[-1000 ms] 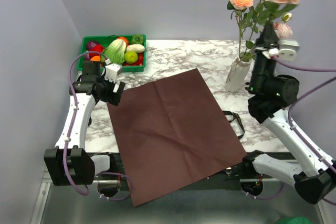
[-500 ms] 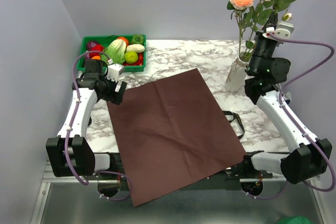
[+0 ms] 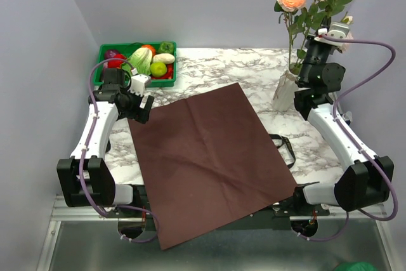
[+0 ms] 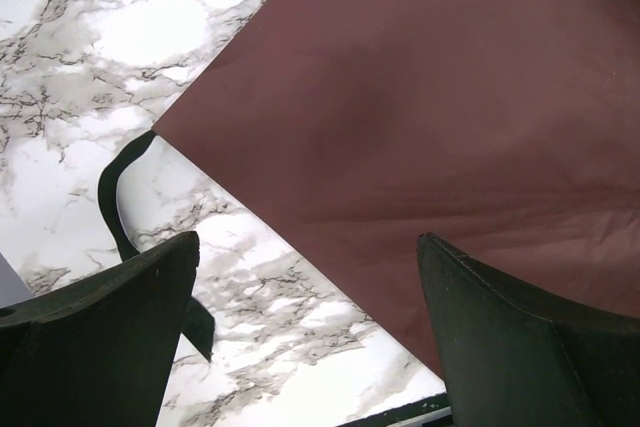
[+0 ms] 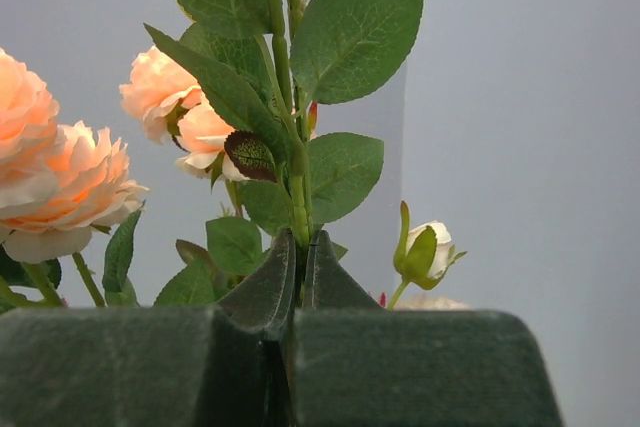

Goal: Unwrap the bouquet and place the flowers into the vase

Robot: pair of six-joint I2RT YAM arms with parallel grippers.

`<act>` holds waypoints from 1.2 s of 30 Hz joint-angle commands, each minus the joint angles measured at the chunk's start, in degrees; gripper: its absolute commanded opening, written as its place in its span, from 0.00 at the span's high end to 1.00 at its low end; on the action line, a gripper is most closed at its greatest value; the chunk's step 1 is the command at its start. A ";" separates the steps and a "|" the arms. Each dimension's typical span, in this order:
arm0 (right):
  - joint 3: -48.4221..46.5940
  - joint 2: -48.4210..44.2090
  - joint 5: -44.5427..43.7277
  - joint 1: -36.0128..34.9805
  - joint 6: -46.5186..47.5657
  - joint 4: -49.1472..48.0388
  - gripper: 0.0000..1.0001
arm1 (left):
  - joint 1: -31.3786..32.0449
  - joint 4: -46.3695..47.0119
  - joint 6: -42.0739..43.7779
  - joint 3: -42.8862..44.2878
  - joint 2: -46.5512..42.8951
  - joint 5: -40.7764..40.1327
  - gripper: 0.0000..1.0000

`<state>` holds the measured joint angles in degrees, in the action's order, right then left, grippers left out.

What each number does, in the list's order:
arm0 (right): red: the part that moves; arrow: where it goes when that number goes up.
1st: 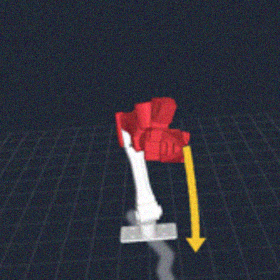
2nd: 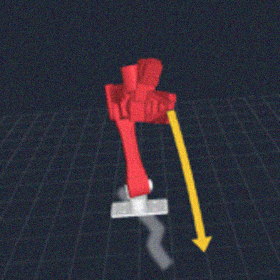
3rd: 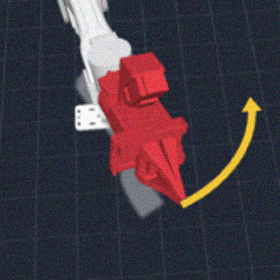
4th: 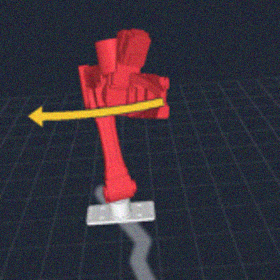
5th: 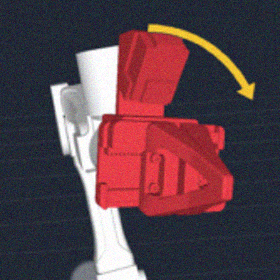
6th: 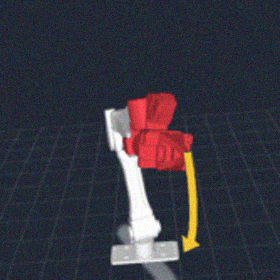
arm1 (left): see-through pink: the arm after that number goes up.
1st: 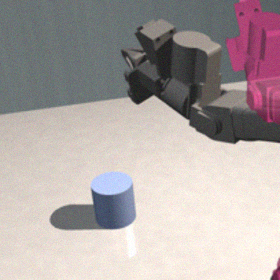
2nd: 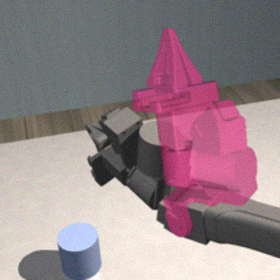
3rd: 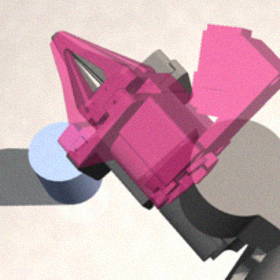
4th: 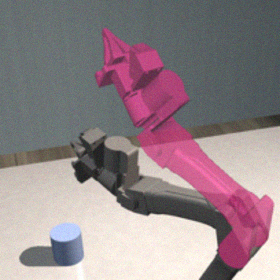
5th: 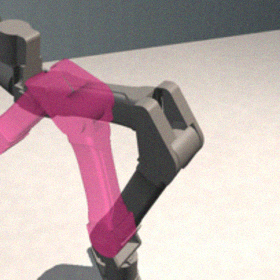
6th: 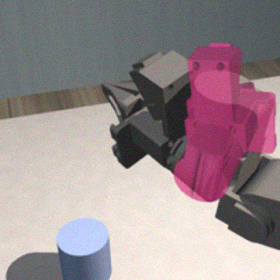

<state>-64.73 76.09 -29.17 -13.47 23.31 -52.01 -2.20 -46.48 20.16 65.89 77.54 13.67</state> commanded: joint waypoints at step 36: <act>-2.50 -13.88 0.88 -1.29 -25.24 54.01 0.00 | -0.35 -6.52 0.67 2.23 -10.82 4.43 0.01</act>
<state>-63.79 57.21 -27.66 -14.33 -0.56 -8.95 -2.20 -50.54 20.36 68.03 69.14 16.19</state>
